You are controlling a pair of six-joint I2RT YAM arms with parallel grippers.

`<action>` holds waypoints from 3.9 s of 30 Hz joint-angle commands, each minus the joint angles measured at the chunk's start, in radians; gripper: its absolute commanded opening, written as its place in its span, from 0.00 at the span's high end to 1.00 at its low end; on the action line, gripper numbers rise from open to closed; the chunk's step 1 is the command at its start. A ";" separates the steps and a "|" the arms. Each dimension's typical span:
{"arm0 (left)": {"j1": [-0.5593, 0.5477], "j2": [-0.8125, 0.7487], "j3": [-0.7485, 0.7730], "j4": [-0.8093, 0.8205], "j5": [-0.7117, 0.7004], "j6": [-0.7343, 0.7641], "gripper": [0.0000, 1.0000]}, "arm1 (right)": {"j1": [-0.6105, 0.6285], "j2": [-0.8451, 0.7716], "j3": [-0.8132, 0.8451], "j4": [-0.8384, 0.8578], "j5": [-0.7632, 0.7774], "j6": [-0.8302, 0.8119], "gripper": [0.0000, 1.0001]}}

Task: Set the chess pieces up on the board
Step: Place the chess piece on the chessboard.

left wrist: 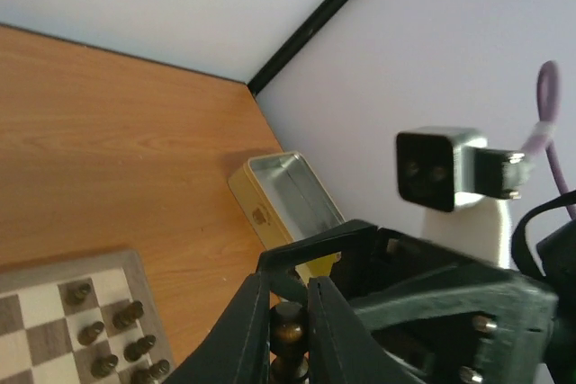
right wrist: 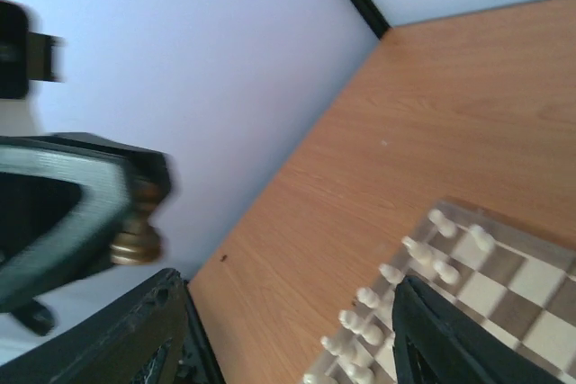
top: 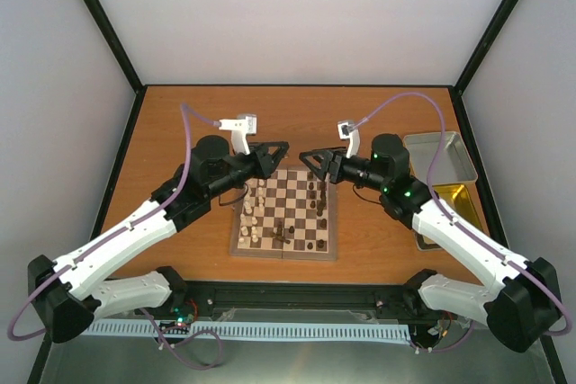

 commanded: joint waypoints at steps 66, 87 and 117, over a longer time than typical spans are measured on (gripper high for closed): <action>0.204 0.121 0.144 -0.305 0.778 0.031 0.39 | 0.058 0.054 0.211 -0.374 -0.236 -0.706 0.95; 0.207 0.188 0.063 -0.164 0.804 -0.099 0.78 | 0.059 0.103 0.230 -0.443 -0.270 -0.743 0.95; -0.020 0.723 0.568 -0.446 -0.102 0.249 0.99 | -0.028 -0.248 -0.160 -0.638 0.790 0.104 0.35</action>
